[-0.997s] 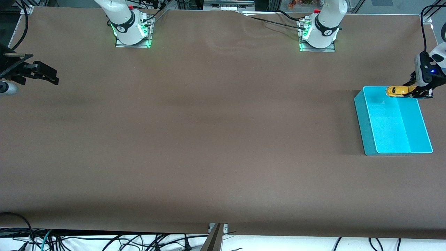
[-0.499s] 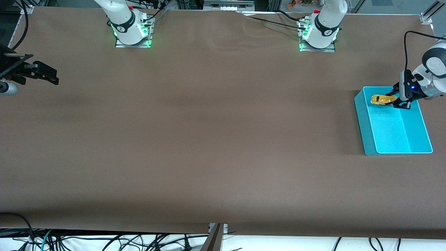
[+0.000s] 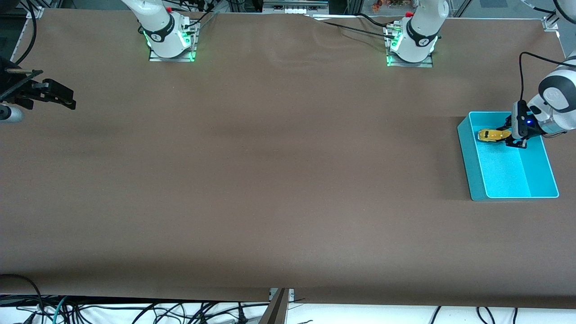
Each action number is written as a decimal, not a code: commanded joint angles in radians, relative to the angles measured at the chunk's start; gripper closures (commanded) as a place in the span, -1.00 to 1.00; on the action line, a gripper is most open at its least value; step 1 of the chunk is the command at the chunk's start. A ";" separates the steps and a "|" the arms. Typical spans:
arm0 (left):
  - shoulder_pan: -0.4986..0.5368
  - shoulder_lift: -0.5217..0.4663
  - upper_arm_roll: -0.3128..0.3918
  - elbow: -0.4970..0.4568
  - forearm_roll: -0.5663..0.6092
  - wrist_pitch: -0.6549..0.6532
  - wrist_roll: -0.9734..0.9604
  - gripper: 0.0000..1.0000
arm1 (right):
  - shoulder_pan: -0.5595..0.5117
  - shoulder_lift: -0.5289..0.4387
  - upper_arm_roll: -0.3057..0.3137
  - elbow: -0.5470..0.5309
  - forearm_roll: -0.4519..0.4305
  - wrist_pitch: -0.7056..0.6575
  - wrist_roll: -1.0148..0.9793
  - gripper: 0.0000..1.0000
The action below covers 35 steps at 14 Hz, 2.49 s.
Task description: Wind and store yellow beetle car
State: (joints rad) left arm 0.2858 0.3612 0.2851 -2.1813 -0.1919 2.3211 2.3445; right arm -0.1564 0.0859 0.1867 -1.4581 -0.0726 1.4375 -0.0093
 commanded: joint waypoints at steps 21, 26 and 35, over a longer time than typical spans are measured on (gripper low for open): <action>-0.255 -0.502 -0.243 0.241 0.106 -0.500 -1.505 -0.95 | -0.005 0.012 0.000 0.015 0.016 0.006 0.000 -1.00; -0.341 -0.467 -0.317 0.397 0.131 -0.718 -2.048 -0.98 | -0.005 0.018 0.000 0.018 0.016 0.009 0.002 -1.00; -0.375 -0.375 -0.385 0.597 0.310 -0.852 -2.293 -1.00 | -0.005 0.020 0.000 0.018 0.016 0.009 0.000 -1.00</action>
State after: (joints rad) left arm -0.0946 -0.0437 -0.1076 -1.6417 0.0775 1.5000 -0.0770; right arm -0.1567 0.0991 0.1864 -1.4568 -0.0726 1.4471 -0.0099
